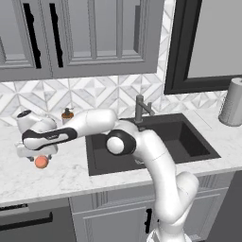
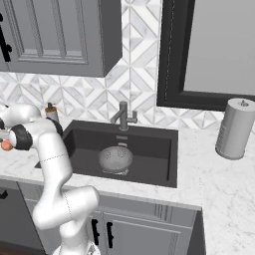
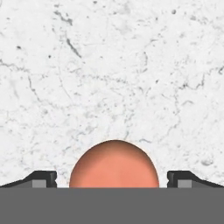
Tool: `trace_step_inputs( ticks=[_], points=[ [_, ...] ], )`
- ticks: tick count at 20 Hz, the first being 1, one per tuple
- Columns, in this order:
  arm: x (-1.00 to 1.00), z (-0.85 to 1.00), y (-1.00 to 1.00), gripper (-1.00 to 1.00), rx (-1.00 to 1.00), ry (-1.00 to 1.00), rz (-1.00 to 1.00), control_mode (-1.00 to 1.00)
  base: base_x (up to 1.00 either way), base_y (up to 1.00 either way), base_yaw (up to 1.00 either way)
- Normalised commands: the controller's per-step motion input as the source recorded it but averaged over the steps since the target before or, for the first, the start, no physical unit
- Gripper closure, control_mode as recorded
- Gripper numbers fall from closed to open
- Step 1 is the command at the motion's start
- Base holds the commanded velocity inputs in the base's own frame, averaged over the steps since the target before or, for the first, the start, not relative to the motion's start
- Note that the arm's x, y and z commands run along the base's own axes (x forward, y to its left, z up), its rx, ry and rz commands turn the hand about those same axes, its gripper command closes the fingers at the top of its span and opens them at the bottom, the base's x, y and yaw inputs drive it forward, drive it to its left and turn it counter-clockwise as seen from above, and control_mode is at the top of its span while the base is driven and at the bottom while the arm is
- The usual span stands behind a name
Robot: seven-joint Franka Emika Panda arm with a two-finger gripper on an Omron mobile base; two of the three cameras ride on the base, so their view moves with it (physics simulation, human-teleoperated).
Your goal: Put the colander in the sink, put the peach in the colander, and turn on the sink faucet and pour water over the colander.
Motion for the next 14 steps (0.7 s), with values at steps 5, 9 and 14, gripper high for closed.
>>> trace_step_inputs(
  ticks=[5, 9, 14],
  points=[
    [0.00, -0.21, 0.00, -1.00, 0.00, 0.00, 0.00, -1.00, 0.00, 0.00, 0.00],
    [0.00, -0.19, 0.00, -1.00, 0.00, 0.00, 0.00, -1.00, 0.00, 0.00, 0.00],
    [0.00, -0.17, 0.00, -1.00, 0.00, 0.00, 0.00, -1.00, 0.00, 0.00, 0.00]
  ],
)
